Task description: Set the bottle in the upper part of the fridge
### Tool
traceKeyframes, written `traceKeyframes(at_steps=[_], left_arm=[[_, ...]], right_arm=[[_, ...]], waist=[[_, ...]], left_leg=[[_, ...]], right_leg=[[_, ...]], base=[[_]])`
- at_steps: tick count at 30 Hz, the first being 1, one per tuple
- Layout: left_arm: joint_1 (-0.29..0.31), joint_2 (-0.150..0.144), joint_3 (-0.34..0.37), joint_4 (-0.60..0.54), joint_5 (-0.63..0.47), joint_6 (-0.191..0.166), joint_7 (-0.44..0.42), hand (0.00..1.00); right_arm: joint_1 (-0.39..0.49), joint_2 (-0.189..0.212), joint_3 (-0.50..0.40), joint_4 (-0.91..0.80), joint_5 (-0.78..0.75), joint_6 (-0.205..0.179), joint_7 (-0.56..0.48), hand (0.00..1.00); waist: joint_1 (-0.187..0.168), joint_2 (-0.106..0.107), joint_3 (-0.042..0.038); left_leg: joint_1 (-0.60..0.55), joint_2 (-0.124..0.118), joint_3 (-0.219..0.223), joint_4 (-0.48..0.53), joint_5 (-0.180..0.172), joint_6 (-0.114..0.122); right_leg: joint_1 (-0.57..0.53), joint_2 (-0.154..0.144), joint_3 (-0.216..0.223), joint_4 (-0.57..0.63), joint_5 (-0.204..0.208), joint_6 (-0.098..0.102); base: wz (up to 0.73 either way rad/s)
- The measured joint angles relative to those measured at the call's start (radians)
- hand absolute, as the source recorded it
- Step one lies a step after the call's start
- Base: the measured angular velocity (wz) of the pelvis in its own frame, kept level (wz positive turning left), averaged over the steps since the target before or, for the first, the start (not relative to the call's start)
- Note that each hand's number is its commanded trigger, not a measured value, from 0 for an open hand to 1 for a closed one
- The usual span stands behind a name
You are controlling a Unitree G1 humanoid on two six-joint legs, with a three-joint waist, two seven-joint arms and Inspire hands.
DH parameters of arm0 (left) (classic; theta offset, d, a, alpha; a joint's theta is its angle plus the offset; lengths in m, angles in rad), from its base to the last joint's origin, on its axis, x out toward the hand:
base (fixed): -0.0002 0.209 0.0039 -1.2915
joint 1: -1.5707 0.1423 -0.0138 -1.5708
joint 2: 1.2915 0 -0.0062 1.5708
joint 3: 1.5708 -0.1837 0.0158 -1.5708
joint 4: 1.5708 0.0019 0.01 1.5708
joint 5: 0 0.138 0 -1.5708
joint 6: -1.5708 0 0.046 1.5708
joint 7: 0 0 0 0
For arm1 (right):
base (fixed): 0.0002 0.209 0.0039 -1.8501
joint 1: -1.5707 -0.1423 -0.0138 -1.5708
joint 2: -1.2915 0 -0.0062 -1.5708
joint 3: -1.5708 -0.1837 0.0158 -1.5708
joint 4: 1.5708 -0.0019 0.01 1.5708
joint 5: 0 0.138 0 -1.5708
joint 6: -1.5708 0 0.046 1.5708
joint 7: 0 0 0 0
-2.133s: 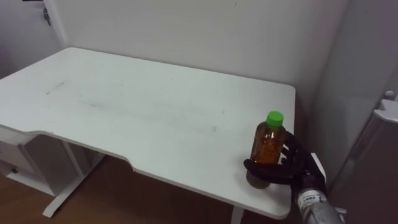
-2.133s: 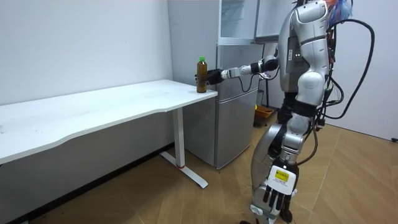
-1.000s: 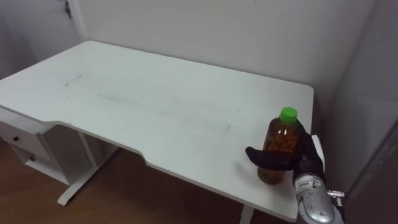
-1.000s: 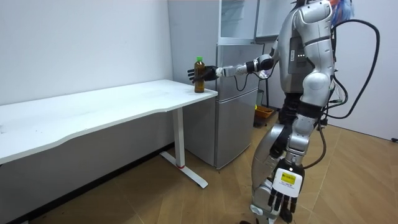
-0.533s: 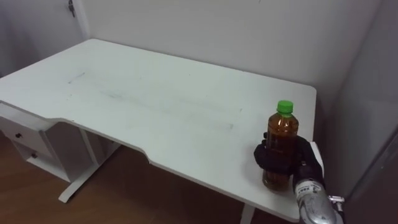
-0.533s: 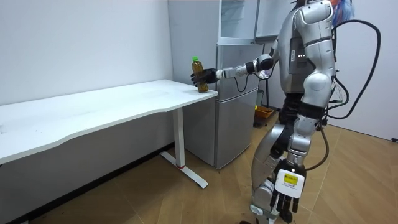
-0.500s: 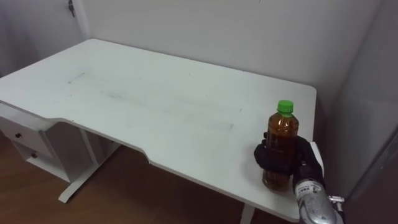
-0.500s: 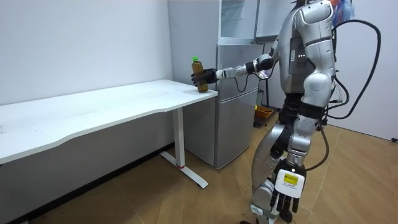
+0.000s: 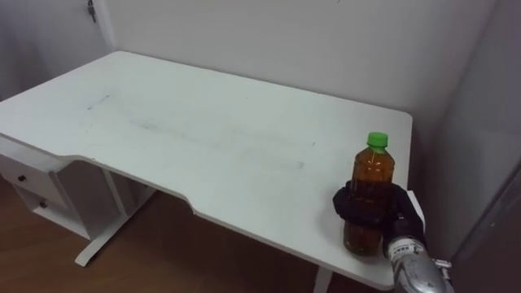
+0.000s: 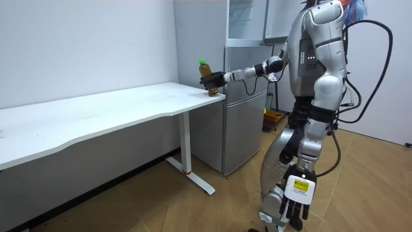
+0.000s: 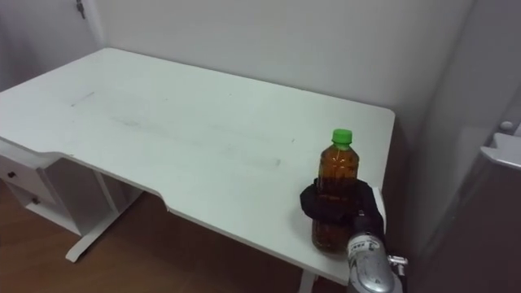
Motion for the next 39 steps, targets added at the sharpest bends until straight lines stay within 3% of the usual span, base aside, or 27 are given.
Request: traceKeyframes(at_steps=[8, 15, 20, 25, 29, 37, 39], left_arm=[[0.029, 0.001, 0.090, -0.019, 0.005, -0.026, -0.004, 0.00], [0.082, 0.005, 0.102, -0.016, -0.001, -0.036, -0.005, 0.00], [0.084, 0.005, 0.171, -0.010, 0.011, -0.037, -0.004, 0.00], [0.089, 0.006, 0.173, -0.012, 0.013, -0.038, 0.000, 0.00], [0.092, 0.006, 0.202, -0.008, 0.027, -0.038, 0.002, 0.00], [0.092, 0.013, 0.251, -0.016, 0.031, -0.037, 0.006, 0.00], [0.092, 0.013, 0.254, -0.030, 0.045, -0.037, 0.016, 0.00]], right_arm=[[0.072, -0.067, -0.001, -0.265, 0.008, 0.018, 0.054, 1.00], [0.128, -0.152, -0.008, -0.471, 0.024, 0.018, 0.085, 1.00], [0.129, -0.160, -0.038, -0.545, 0.039, 0.030, 0.120, 1.00], [0.128, -0.166, -0.110, -0.616, 0.035, 0.032, 0.121, 1.00], [0.128, -0.167, -0.142, -0.630, 0.020, 0.035, 0.118, 1.00], [0.127, -0.174, -0.205, -0.698, -0.004, 0.042, 0.055, 1.00], [0.125, -0.198, -0.206, -0.704, -0.006, 0.047, 0.049, 1.00]], waist=[[-0.028, 0.003, -0.0043], [-0.088, -0.007, -0.0258], [-0.105, -0.032, -0.0361], [-0.117, -0.038, -0.0316], [-0.129, -0.036, -0.0172], [-0.135, -0.034, -0.0215], [-0.145, -0.035, -0.0237]], left_leg=[[0.067, 0.004, 0.029, -0.034, 0.000, 0.000], [0.174, 0.010, 0.063, -0.084, 0.000, -0.001], [0.220, 0.019, 0.064, -0.097, -0.001, -0.010], [0.234, 0.020, 0.064, -0.095, -0.004, -0.011], [0.245, 0.021, 0.066, -0.095, -0.004, -0.011], [0.246, 0.024, 0.086, -0.103, -0.005, -0.010], [0.247, 0.024, 0.086, -0.104, -0.005, -0.010]], right_leg=[[0.040, 0.001, 0.025, -0.006, 0.002, 0.003], [0.121, 0.010, 0.052, -0.036, 0.003, 0.006], [0.170, 0.032, 0.067, -0.079, 0.016, 0.002], [0.194, 0.034, 0.070, -0.088, 0.020, 0.002], [0.202, 0.036, 0.072, -0.090, 0.022, 0.002], [0.190, 0.037, 0.086, -0.088, 0.022, 0.002], [0.190, 0.036, 0.087, -0.087, 0.022, 0.002]], base=[[-0.10], [-0.15], [-0.07], [-0.01], [-0.01], [-0.07], [0.00]])
